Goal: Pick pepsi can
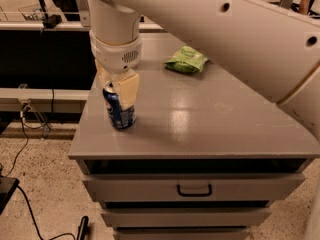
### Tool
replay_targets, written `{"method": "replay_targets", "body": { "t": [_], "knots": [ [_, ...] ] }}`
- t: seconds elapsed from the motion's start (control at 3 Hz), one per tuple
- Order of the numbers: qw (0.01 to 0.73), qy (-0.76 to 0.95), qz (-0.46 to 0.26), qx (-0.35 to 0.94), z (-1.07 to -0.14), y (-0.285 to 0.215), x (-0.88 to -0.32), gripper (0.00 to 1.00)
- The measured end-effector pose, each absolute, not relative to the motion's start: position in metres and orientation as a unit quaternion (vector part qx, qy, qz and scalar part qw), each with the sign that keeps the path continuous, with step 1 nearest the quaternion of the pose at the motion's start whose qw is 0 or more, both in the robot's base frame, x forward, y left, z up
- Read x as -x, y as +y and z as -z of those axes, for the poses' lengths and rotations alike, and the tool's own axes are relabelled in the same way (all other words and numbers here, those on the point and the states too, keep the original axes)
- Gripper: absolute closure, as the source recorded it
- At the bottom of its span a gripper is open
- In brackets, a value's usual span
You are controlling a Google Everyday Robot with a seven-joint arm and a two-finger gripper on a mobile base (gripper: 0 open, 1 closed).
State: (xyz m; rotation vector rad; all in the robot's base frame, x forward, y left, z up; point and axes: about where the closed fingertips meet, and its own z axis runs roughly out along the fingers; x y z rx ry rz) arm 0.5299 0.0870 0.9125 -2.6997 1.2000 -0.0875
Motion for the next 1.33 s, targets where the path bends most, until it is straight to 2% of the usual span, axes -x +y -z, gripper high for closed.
{"method": "replay_targets", "body": {
  "t": [0.67, 1.0, 1.33],
  "knots": [
    [0.118, 0.388, 0.012, 0.914, -0.942, 0.081, -0.530, 0.85],
    [0.133, 0.386, 0.017, 0.913, -0.945, 0.087, -0.534, 1.00],
    [0.133, 0.386, 0.017, 0.913, -0.945, 0.087, -0.534, 1.00]
  ]
}}
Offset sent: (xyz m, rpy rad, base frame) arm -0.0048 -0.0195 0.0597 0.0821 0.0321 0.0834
